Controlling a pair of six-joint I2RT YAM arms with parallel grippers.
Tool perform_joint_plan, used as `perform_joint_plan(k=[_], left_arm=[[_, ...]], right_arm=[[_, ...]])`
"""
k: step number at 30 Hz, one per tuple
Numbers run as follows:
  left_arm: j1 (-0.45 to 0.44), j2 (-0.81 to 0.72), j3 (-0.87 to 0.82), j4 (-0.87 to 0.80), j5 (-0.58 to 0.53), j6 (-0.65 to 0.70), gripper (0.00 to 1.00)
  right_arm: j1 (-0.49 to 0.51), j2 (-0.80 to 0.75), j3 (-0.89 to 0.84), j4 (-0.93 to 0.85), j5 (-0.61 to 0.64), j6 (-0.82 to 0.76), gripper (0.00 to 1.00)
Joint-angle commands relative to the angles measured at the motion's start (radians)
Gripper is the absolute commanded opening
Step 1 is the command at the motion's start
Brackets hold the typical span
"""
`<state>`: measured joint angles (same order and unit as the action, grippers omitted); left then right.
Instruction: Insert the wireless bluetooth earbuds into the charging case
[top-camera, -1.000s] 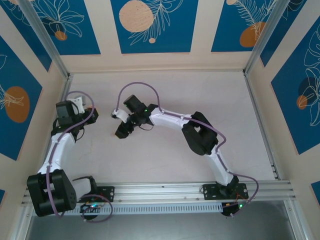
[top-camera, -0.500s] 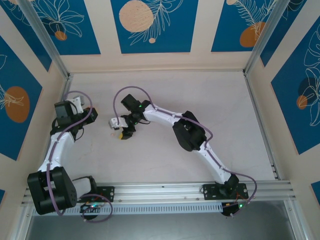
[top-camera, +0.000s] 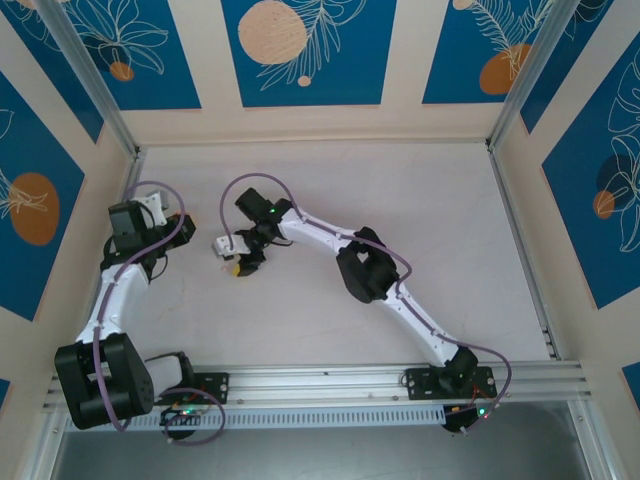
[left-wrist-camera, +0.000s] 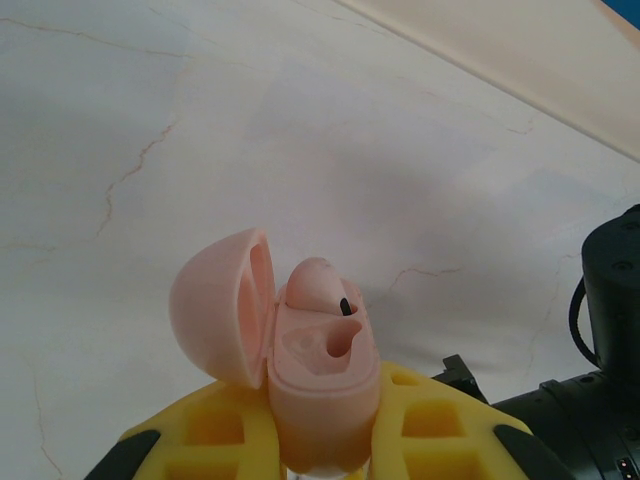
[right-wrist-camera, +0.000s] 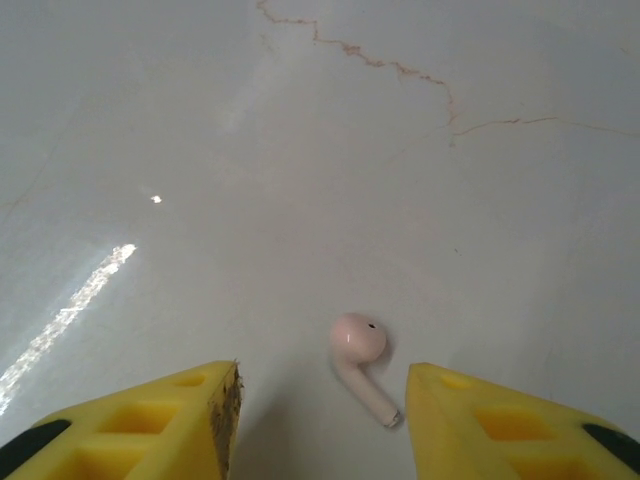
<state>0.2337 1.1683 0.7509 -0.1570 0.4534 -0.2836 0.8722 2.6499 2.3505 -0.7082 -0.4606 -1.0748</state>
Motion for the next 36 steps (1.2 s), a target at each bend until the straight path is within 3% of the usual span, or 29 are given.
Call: perform_joint_plan(k=[1,12,21,36], left_arm=[[0.015,0.003,0.008,0.019,0.026,-0.012,0.09],[0.015,0.003,0.007,0.02,0.025,-0.007,0.09],[0.015,0.008,0.009,0.024,0.028,-0.004,0.09],[0.012,-0.004,0.014,0.012,0.036,0.01,0.08]], right_arm=[[0.011,0.038,0.057,-0.043,-0.032,-0.013,0.45],[0.038,0.116,0.155,-0.035,0.003,0.004,0.44],[0.033,0.134,0.201,-0.118,0.066,0.039,0.32],[0.013,-0.024,0.011,-0.276,0.149,0.144,0.21]])
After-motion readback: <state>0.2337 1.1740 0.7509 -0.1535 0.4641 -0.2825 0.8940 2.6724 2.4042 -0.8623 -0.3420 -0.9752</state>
